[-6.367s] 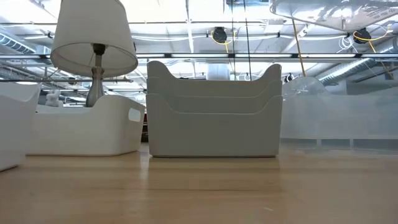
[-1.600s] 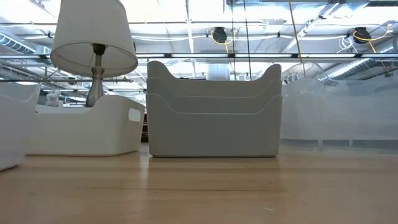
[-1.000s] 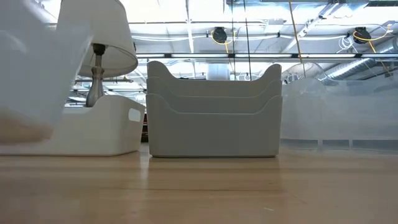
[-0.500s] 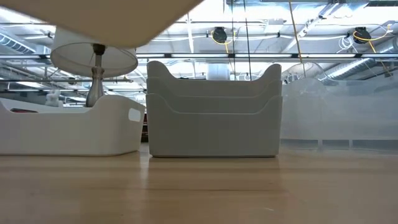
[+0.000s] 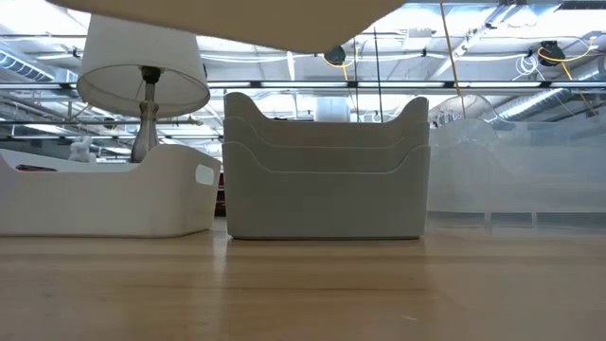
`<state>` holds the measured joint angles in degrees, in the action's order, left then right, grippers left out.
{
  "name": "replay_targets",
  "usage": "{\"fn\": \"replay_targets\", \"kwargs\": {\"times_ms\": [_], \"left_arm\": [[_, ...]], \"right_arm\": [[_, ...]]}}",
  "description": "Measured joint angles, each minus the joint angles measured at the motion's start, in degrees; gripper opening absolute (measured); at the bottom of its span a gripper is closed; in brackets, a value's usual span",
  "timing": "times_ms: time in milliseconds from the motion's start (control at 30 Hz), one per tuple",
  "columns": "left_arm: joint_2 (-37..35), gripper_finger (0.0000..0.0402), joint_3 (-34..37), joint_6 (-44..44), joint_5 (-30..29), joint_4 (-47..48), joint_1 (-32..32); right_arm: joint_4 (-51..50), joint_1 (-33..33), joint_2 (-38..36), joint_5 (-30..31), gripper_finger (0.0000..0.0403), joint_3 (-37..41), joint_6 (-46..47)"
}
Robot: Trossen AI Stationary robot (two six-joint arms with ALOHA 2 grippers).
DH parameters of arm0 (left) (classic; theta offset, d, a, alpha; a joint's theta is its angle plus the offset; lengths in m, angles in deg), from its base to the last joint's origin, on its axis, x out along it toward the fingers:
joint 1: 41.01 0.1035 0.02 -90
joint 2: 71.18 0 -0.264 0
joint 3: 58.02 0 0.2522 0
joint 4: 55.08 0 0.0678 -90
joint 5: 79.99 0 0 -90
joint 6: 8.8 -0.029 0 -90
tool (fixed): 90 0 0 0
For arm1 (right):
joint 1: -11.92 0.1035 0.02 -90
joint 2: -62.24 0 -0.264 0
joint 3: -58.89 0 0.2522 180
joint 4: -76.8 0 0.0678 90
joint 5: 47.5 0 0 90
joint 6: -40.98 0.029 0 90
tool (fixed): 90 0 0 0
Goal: Stack baskets by color
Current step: Stack the bottom white bin on the middle white bin
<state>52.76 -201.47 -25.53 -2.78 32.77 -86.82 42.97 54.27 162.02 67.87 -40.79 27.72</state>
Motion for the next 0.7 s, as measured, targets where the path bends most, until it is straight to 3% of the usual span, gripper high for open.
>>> {"fn": "replay_targets", "kwargs": {"times_ms": [133, 367, 533, 700], "left_arm": [[0.0, 0.0003, 0.0, -1.18, -1.08, 1.38, 0.2], [0.0, 0.0003, 1.87, -2.77, -0.72, 2.53, -0.04], [0.0, 0.0008, 2.54, -2.84, -0.64, 2.33, 0.05], [0.02, 0.0003, 2.56, -2.84, -0.31, 2.33, 0.01]], "right_arm": [[-5.43, 0.04, 0.74, 4.8, 0.0195, -1.85, 1.83], [-15.27, 0.52, -2.77, 4.88, 0.0241, -1.95, 7.44], [-18.34, 1.67, -2.76, 4.78, 0.0234, -1.91, 5.99], [-18.06, 1.91, -2.3, 4.8, 0.0201, -1.43, 0.88]]}}
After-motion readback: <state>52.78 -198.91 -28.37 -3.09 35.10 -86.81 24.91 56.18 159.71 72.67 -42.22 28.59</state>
